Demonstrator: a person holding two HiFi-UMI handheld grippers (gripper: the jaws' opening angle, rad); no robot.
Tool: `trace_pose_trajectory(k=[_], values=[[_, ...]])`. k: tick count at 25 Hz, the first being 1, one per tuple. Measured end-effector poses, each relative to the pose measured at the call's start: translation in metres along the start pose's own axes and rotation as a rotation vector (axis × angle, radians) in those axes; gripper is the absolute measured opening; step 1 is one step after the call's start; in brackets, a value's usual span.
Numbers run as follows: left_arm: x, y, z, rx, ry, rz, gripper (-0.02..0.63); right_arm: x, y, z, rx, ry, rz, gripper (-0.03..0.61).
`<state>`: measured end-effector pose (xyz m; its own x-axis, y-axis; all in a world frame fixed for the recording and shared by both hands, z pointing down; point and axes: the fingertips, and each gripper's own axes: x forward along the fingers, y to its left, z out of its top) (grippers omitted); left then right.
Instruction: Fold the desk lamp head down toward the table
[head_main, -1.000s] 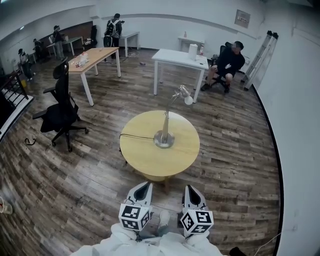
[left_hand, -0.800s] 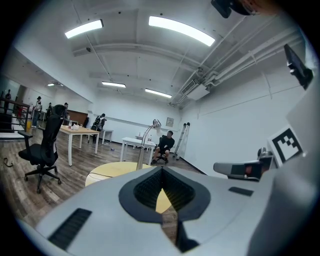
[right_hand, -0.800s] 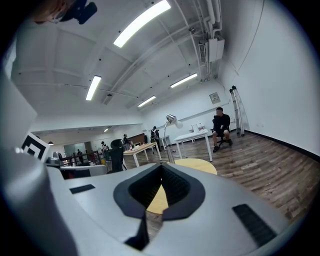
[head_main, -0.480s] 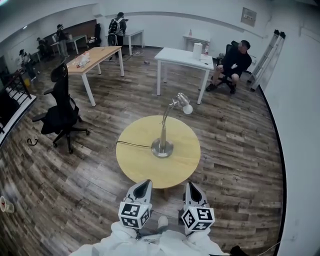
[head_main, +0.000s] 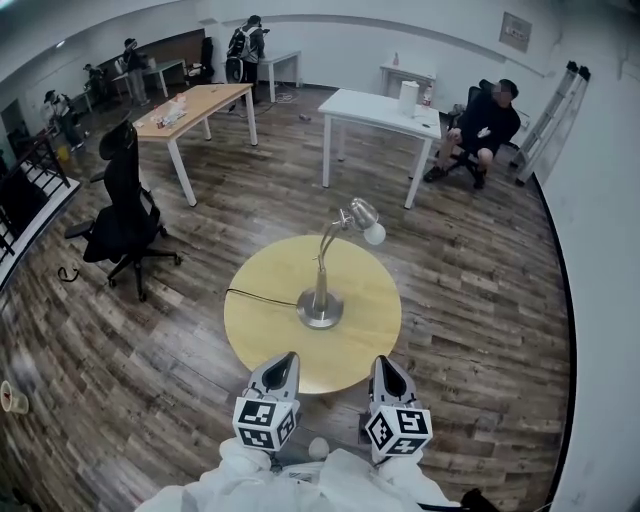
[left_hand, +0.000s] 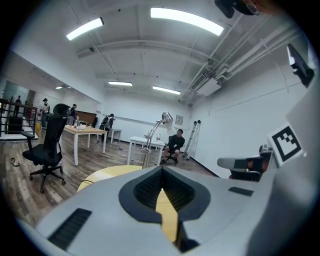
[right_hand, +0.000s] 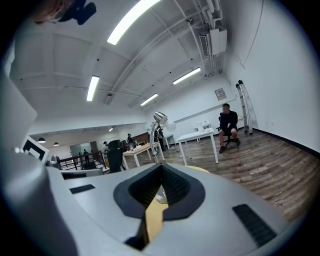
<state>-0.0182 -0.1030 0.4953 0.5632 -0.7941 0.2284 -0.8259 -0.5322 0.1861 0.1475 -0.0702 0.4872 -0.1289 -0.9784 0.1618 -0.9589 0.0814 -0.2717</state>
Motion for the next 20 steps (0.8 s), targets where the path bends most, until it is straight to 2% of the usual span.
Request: trace_pose_trajectory(k=[11,20], values=[[0.043,0.021,0.001,-0.003,0.024,0.047,0.000,0.055,-0.015,-0.002,0.017,0.034,0.041,0.011],[0.090,0.048,0.016,0.010,0.027,0.038,0.000,0.111,-0.016,0.015,0.001,0.020,0.060,0.011]])
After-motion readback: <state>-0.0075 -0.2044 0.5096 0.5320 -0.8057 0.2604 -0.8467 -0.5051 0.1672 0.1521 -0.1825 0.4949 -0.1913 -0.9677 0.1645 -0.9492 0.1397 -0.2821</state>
